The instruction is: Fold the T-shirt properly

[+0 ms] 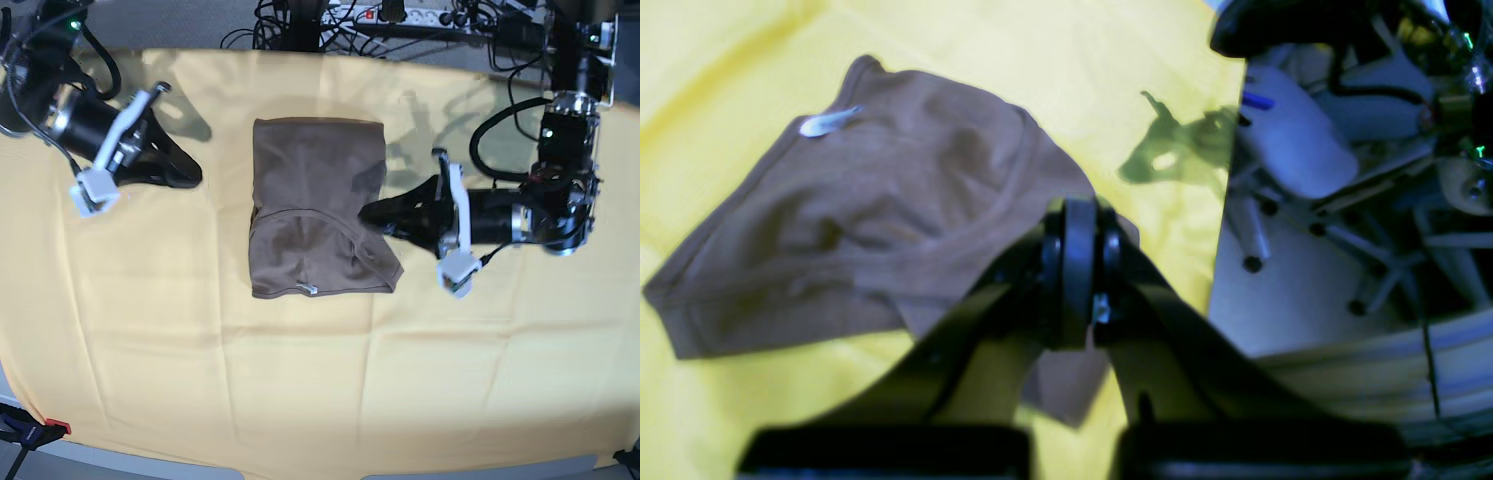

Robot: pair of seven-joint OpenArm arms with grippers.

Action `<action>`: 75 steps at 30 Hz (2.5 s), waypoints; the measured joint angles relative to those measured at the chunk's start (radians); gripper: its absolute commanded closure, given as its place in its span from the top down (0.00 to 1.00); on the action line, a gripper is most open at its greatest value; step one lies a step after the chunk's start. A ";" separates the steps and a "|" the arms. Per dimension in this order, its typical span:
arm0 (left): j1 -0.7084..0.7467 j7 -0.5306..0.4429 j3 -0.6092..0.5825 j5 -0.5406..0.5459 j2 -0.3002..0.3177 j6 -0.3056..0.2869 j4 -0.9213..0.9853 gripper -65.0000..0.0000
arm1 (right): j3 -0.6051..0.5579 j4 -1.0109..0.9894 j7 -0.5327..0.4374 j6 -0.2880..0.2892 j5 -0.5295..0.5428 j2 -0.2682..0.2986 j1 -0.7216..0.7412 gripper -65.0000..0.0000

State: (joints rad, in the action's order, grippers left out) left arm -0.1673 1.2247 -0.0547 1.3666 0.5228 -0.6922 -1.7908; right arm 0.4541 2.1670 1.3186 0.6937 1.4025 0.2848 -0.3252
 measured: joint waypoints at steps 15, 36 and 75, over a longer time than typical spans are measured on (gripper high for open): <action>0.713 0.052 0.475 -0.019 0.061 0.048 -0.476 0.00 | 0.398 0.173 0.087 0.005 0.053 -0.083 -0.513 0.00; 1.210 -0.089 0.553 -0.261 -0.199 0.006 -0.115 0.00 | 0.235 -0.337 0.044 0.004 -0.061 -0.107 -0.697 0.00; 0.589 -1.183 0.107 -1.241 -0.459 0.448 1.046 0.00 | -0.541 -1.402 -1.121 -0.441 -1.228 -0.156 -0.046 0.00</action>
State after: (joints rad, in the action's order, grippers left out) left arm 0.4213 0.0418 0.0525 0.1253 0.0639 -0.2440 -0.7452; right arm -0.0872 0.7654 0.1978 0.2531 0.1741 0.1291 -0.3710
